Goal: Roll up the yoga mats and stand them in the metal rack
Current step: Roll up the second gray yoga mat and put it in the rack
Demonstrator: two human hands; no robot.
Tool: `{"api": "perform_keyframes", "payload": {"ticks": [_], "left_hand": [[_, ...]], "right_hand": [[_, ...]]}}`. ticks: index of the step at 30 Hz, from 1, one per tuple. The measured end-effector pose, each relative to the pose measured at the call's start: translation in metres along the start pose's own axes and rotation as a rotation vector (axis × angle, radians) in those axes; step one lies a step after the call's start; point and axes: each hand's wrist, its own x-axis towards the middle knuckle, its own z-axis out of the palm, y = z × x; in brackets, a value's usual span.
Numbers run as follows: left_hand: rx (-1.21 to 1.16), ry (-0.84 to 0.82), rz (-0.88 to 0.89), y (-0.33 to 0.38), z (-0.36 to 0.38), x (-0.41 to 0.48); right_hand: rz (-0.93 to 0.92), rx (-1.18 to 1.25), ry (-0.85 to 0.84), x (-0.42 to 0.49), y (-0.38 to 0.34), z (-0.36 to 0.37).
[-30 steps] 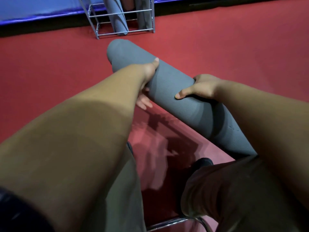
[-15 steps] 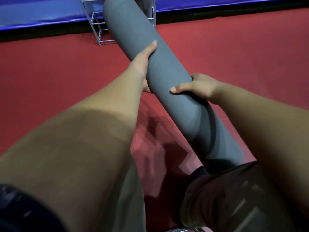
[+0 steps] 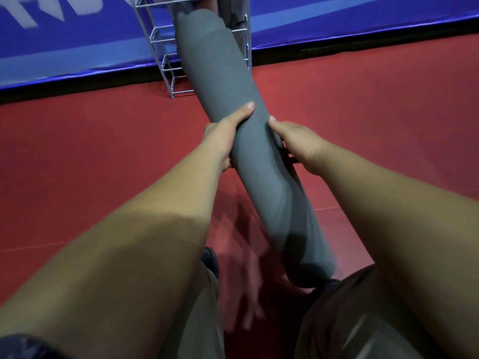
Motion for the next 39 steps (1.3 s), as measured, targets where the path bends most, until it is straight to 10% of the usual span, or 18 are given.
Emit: {"api": "perform_keyframes", "payload": {"ticks": [8, 13, 23, 39], "left_hand": [[-0.137, 0.12, 0.061, 0.01, -0.024, 0.007], [-0.129, 0.022, 0.016, 0.011, -0.036, 0.015], [0.297, -0.293, -0.317, -0.002, -0.036, -0.005], [0.185, -0.309, -0.04, -0.003, -0.048, -0.01]], "right_hand": [[0.066, -0.183, -0.253, 0.01, 0.012, 0.027], [0.093, -0.486, -0.096, 0.004, 0.021, 0.042], [0.178, -0.004, -0.03, -0.003, 0.008, 0.013], [0.167, 0.299, -0.065, 0.001, 0.01, -0.001]]}}
